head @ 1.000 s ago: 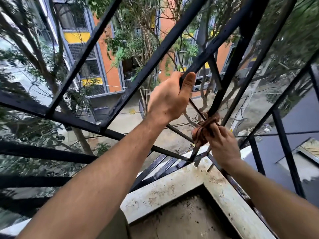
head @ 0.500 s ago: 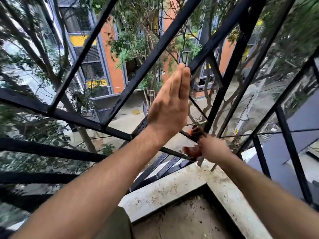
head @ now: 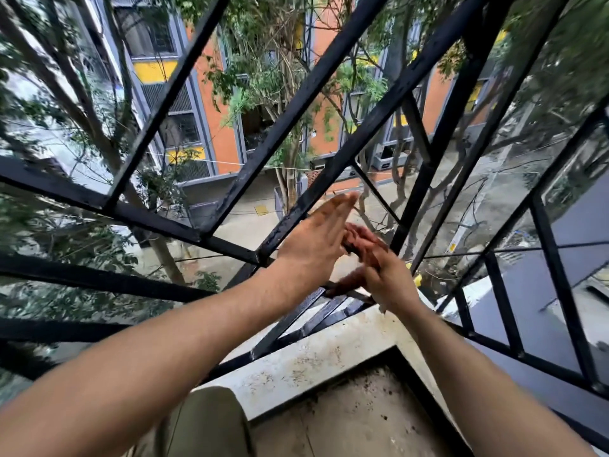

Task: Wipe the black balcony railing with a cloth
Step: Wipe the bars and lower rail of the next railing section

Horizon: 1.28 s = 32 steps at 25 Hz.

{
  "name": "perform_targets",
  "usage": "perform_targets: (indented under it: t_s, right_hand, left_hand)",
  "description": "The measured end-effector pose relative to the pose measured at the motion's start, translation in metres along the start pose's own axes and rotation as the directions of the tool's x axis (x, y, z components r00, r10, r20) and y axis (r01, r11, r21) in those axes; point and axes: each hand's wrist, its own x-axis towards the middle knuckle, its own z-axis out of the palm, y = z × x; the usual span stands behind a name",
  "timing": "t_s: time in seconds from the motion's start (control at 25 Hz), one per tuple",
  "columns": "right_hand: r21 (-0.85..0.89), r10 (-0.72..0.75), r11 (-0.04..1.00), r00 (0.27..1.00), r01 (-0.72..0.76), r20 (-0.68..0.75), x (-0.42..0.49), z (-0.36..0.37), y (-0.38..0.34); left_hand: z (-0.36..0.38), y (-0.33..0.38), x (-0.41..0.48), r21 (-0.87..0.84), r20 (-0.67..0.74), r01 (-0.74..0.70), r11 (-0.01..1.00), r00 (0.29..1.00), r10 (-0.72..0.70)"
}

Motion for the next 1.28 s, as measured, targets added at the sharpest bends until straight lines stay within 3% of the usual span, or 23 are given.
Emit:
perform_targets:
  t_s: [0.08, 0.12, 0.24, 0.28, 0.36, 0.44, 0.52, 0.6, 0.68, 0.76, 0.84, 0.92, 0.96, 1.04, 1.08, 1.16, 1.2, 1.28]
  right_hand:
    - [-0.315, 0.197, 0.936, 0.974, -0.155, 0.108, 0.008, -0.002, 0.002]
    - [-0.348, 0.221, 0.920, 0.972, -0.180, 0.081, 0.012, 0.000, -0.002]
    - [-0.164, 0.032, 0.986, 0.999, -0.037, -0.034, 0.007, 0.006, -0.014]
    - [-0.140, 0.006, 0.990, 1.000, -0.008, -0.011, 0.002, 0.003, -0.010]
    - [-0.311, 0.156, 0.943, 0.982, -0.118, 0.102, 0.006, -0.003, -0.006]
    - [-0.428, 0.323, 0.865, 0.943, -0.261, 0.078, 0.014, -0.005, -0.017]
    - [-0.289, 0.191, 0.938, 0.981, -0.191, -0.027, 0.017, 0.004, -0.035]
    - [0.001, 0.056, 0.998, 0.996, -0.057, -0.062, 0.007, 0.002, -0.040]
    - [-0.062, 0.146, 0.988, 0.981, -0.139, 0.130, 0.003, -0.015, -0.036]
    - [-0.336, 0.325, 0.904, 0.935, -0.262, 0.144, 0.006, -0.017, -0.044]
    - [-0.482, 0.168, 0.869, 0.983, -0.112, 0.074, 0.013, -0.012, -0.073]
    - [-0.265, -0.094, 0.960, 0.995, 0.094, 0.012, 0.003, -0.006, -0.113]
    - [-0.112, -0.178, 0.980, 0.978, 0.167, -0.103, -0.007, -0.007, -0.131]
    - [0.070, -0.234, 0.962, 0.933, 0.262, -0.275, -0.018, -0.001, -0.147]
    - [0.097, -0.263, 0.947, 0.913, 0.306, -0.313, -0.017, 0.006, -0.140]
    - [0.135, -0.296, 0.924, 0.891, 0.358, -0.343, -0.016, 0.020, -0.102]
    - [0.114, -0.294, 0.930, 0.894, 0.349, -0.340, -0.017, 0.026, -0.072]
    - [-0.084, -0.253, 0.967, 0.919, 0.238, -0.302, -0.019, 0.030, -0.003]
  left_hand:
    - [-0.016, -0.002, 0.006, 0.012, 0.142, -0.025, 1.000, 0.990, 0.023]
    - [-0.022, -0.002, 0.010, -0.037, 0.184, -0.024, 0.999, 0.983, 0.030]
    - [-0.022, 0.003, 0.015, -0.172, 0.201, 0.020, 0.985, 0.980, 0.015]
    - [-0.021, 0.003, 0.016, -0.184, 0.189, 0.028, 0.983, 0.982, 0.008]
    - [-0.020, 0.005, 0.014, -0.155, 0.146, 0.030, 0.988, 0.989, -0.007]
    - [-0.024, 0.008, 0.012, -0.144, 0.129, 0.017, 0.989, 0.992, 0.001]
    - [-0.019, 0.009, 0.010, -0.146, 0.074, 0.022, 0.989, 0.997, -0.011]
    - [-0.013, 0.004, 0.010, -0.153, 0.034, 0.011, 0.988, 0.999, -0.006]
    - [-0.012, 0.004, 0.006, -0.167, 0.042, -0.014, 0.986, 0.999, 0.021]
    - [-0.015, 0.005, -0.006, -0.195, -0.047, -0.010, 0.981, 0.999, 0.001]
    - [-0.001, 0.009, -0.030, -0.310, -0.224, 0.026, 0.950, 0.970, -0.100]
    - [0.020, 0.011, -0.061, -0.399, -0.369, 0.017, 0.917, 0.913, -0.177]
    - [0.030, 0.009, -0.072, -0.378, -0.377, 0.018, 0.926, 0.910, -0.172]
    - [0.036, 0.008, -0.069, -0.287, -0.248, 0.006, 0.958, 0.966, -0.080]
    - [0.028, 0.007, -0.058, -0.297, -0.071, 0.024, 0.955, 0.996, -0.047]
    - [0.018, 0.016, -0.035, -0.345, 0.281, 0.090, 0.934, 0.960, 0.011]
    - [0.015, 0.019, -0.026, -0.382, 0.365, 0.123, 0.916, 0.931, 0.028]
    - [0.018, 0.020, -0.020, -0.369, 0.383, 0.190, 0.910, 0.923, -0.037]
